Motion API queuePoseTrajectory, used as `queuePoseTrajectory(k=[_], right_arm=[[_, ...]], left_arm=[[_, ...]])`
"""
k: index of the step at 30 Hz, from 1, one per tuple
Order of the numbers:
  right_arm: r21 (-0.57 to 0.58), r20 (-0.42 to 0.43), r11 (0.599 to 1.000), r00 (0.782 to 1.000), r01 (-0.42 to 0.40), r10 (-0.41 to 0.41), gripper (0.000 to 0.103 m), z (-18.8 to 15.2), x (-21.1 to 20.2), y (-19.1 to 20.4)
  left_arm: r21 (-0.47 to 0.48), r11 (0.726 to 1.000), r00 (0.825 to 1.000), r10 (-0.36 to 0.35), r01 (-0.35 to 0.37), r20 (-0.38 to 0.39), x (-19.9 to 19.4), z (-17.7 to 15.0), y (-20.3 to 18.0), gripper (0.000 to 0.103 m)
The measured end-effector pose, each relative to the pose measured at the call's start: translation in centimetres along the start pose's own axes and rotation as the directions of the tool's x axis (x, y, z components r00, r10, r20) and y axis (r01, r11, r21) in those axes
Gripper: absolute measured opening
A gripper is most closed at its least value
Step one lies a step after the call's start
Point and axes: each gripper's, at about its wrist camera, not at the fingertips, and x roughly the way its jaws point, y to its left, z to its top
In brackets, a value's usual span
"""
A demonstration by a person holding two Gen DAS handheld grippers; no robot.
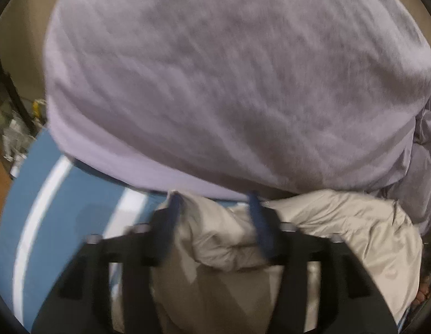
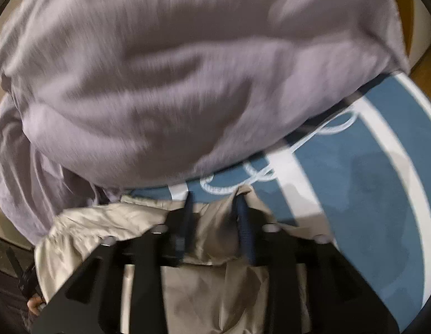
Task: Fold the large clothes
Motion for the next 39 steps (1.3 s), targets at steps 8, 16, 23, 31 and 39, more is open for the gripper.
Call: queuePoseTrajectory(k=[8, 16, 23, 31, 39], right_arm=[[-0.175, -0.031, 0.976, 0.992, -0.128, 0.125, 0.059, -1.6, -2.2, 6.2], [-0.405, -0.151, 0.902, 0.984, -0.148, 0.094, 0.059, -6.1, 1.4, 15.2], [-0.519, -0.213, 0.849, 0.977, -0.098, -0.017, 0.039, -9.3, 5.4, 16.6], [-0.573, -0.163, 0.816, 0.986, -0.081, -0.017, 0.004, -9.4, 5.7, 18.2], [-0.545, 0.003, 0.838, 1.0, -0.008, 0.012, 0.004, -5.7, 3.7, 19.6]], left_arm=[[0.091, 0.995, 0.996, -0.034, 0.026, 0.079, -4.9, -1.1, -2.9, 0.072], [0.264, 0.958, 0.99, -0.132, 0.112, 0.059, -6.4, -4.6, -11.3, 0.075], [0.305, 0.943, 0.988, -0.149, 0.135, 0.025, -5.8, -5.7, -13.7, 0.075], [0.285, 0.948, 0.988, -0.153, 0.144, 0.011, -4.8, -5.7, -13.5, 0.075], [0.278, 0.949, 0.986, -0.166, 0.151, 0.032, -5.1, -5.0, -13.8, 0.077]])
